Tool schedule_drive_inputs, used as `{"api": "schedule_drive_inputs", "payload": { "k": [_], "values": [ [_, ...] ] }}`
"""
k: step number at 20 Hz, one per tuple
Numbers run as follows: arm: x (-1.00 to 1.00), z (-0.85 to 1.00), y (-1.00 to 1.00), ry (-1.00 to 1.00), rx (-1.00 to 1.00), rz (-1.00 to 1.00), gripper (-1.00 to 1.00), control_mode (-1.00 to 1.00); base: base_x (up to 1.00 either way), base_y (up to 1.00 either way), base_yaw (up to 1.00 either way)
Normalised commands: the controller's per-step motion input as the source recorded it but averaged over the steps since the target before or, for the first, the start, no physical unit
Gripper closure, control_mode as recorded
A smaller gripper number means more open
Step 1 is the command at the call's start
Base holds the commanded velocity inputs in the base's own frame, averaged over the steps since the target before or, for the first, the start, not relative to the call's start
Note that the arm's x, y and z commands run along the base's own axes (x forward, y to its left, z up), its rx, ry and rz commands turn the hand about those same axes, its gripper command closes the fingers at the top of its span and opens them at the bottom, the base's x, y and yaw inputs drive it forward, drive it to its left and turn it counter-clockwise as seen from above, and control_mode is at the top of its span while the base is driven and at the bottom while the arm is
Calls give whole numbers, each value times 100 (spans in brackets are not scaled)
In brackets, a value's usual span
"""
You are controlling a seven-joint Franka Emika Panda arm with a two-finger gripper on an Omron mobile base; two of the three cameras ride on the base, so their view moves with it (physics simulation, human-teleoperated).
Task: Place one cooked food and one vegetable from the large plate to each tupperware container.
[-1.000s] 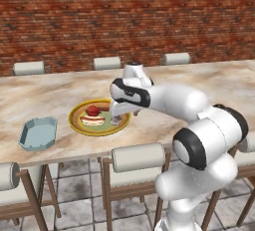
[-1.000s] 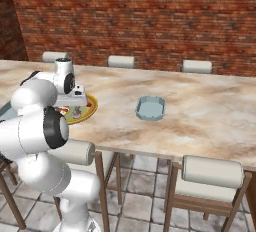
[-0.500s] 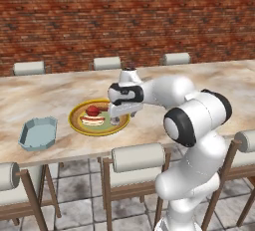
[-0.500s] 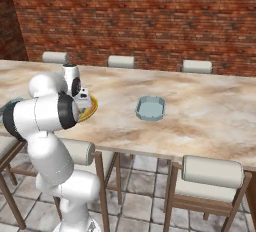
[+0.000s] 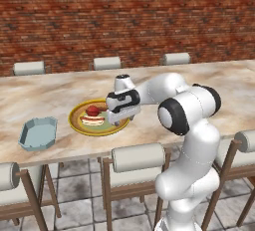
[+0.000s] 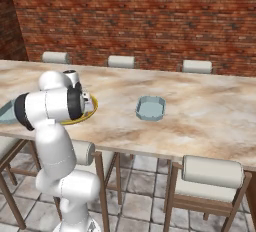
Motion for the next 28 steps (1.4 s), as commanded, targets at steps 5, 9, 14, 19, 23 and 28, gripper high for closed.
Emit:
{"api": "schedule_drive_inputs", "payload": {
  "k": [5,9,14,19,23,28],
  "values": [
    [15,0,16,0,-1,0,-100,-100,0,0,0],
    [22,-2,11,0,0,0,-100,-100,0,0,0],
    [36,-17,11,0,0,0,-100,-100,0,0,0],
    [30,-14,8,0,0,0,-100,-100,0,0,0],
    [21,-20,0,0,0,0,-100,-100,0,0,0],
    [0,-30,0,1,0,0,-100,-100,0,0,0]
  ]
}}
